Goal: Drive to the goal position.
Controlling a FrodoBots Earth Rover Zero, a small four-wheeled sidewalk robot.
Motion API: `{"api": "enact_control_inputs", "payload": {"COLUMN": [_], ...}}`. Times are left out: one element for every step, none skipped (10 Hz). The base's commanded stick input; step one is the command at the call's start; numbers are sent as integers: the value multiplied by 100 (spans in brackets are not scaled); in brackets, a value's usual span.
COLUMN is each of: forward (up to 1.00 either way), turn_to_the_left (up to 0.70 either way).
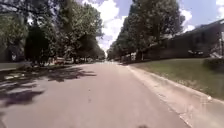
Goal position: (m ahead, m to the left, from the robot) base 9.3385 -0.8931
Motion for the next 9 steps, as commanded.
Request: {"api": "enact_control_inputs", "payload": {"forward": [70, 70, 70, 70, 70, 70, 70, 70, 70], "turn_to_the_left": [0, 0, 0, 0, 0, 0, 0, 0, 0]}}
